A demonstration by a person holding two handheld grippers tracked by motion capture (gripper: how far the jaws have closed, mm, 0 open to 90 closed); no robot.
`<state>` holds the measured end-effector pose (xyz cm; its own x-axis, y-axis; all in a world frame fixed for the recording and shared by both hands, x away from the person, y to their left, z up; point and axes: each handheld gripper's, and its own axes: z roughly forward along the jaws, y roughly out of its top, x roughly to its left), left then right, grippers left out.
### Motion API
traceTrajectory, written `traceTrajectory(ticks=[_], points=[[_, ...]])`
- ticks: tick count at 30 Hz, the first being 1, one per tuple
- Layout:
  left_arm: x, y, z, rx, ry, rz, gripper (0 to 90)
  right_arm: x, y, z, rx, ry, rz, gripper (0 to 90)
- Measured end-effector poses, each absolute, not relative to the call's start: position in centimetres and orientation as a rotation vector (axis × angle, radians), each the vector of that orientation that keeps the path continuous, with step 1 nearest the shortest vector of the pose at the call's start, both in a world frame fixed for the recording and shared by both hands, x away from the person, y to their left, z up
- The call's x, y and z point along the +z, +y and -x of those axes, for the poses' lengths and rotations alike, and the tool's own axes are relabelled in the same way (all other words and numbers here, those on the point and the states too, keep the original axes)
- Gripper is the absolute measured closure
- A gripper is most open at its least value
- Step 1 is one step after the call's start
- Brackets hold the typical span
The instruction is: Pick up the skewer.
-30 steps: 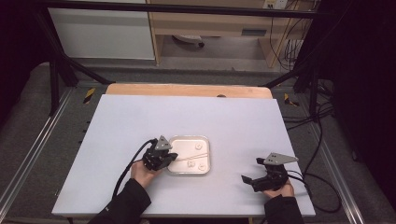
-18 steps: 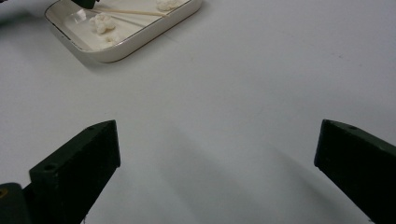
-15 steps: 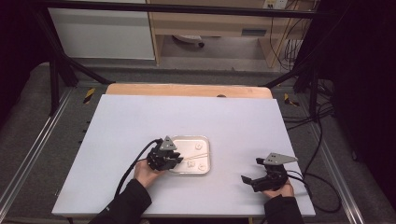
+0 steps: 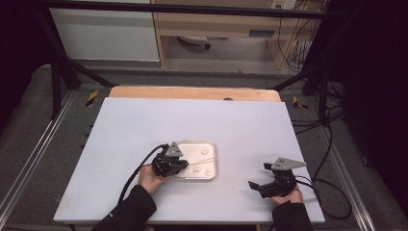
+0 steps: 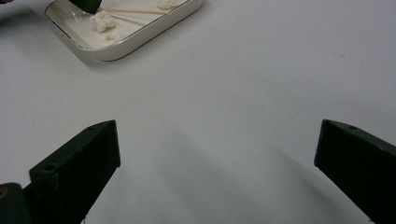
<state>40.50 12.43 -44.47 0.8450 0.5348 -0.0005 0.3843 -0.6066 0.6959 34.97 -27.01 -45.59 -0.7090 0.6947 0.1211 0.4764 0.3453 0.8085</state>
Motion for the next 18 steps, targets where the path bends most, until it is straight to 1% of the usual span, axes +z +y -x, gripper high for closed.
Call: traceTrajectory(ticks=[1, 11, 18], points=[[-44.46, 12.43, -40.48, 0.267, 0.661, -2.297, 88.0, -45.59, -27.02, -34.97, 1.295, 2.366, -1.053, 0.9], [-44.36, 12.51, -40.34, 0.277, 0.653, -2.302, 88.5, -45.59, -27.02, -34.97, 1.294, 2.367, -1.053, 0.9], [-43.84, 12.74, -40.04, 0.282, 0.674, -2.262, 88.6, -45.62, -26.99, -34.97, 1.293, 2.367, -1.051, 0.9]])
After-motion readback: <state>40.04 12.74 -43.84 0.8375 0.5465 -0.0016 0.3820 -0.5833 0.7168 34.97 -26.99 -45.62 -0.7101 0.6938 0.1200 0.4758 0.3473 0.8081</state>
